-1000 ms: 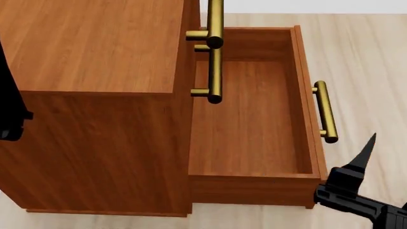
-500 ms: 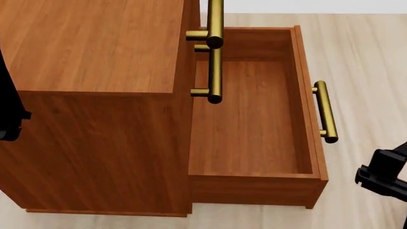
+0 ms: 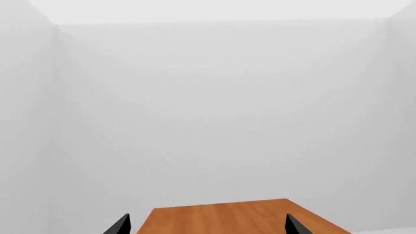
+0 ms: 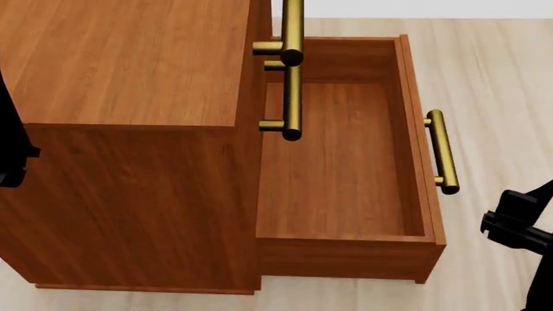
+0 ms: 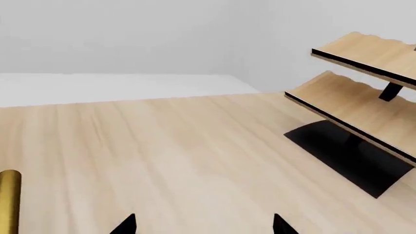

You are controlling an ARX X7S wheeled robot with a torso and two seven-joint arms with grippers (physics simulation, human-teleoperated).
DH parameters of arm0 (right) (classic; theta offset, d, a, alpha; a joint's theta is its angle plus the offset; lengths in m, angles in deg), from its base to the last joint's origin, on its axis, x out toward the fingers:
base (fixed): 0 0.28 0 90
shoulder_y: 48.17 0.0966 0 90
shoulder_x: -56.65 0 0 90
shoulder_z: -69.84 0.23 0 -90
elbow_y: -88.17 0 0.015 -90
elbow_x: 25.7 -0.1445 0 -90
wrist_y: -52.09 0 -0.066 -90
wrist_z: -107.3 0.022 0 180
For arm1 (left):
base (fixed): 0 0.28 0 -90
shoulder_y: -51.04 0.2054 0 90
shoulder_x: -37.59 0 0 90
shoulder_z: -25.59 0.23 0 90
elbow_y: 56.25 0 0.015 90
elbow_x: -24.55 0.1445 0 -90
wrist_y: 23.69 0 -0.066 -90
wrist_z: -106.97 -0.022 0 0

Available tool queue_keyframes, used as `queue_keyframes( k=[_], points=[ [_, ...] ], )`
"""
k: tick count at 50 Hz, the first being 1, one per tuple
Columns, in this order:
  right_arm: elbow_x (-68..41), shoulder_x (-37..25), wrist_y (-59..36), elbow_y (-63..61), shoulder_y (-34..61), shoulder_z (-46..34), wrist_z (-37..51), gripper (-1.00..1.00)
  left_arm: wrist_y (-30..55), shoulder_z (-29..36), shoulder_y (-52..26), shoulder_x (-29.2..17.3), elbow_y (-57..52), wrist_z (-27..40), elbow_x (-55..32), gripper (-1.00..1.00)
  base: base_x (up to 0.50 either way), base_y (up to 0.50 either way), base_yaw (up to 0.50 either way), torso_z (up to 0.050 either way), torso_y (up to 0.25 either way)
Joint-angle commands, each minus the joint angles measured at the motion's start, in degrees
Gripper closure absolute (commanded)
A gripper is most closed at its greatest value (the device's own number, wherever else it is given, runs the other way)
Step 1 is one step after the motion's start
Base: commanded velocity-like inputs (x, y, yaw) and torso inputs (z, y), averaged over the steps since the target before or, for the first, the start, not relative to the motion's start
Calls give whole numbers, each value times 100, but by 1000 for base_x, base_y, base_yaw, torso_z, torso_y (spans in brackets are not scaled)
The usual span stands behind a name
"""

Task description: Close the bottom drawer of the cabinet and open the top drawer.

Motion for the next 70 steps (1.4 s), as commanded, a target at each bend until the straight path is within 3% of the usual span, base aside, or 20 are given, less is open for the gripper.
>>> queue_keyframes(
  k=[1,13,39,70],
  points=[
    [146,80,267,1052,442,-264,-136,-100,-31,3,-1,-27,10,12,-7,-100,0,0,0,0,0],
    [226,242,653,2129,717,-421,-271,-100,-66,-11,21,-57,7,25,-21,-100,0,0,0,0,0],
    [149,399,777,2830,950,-739,-729,-100,27,-66,-71,-117,-48,107,-147,-100,0,0,0,0,0],
    [-248,502,539,2383,889,-1266,-1756,-100,-11,-48,-74,-163,-90,171,-195,-100,0,0,0,0,0]
  ],
)
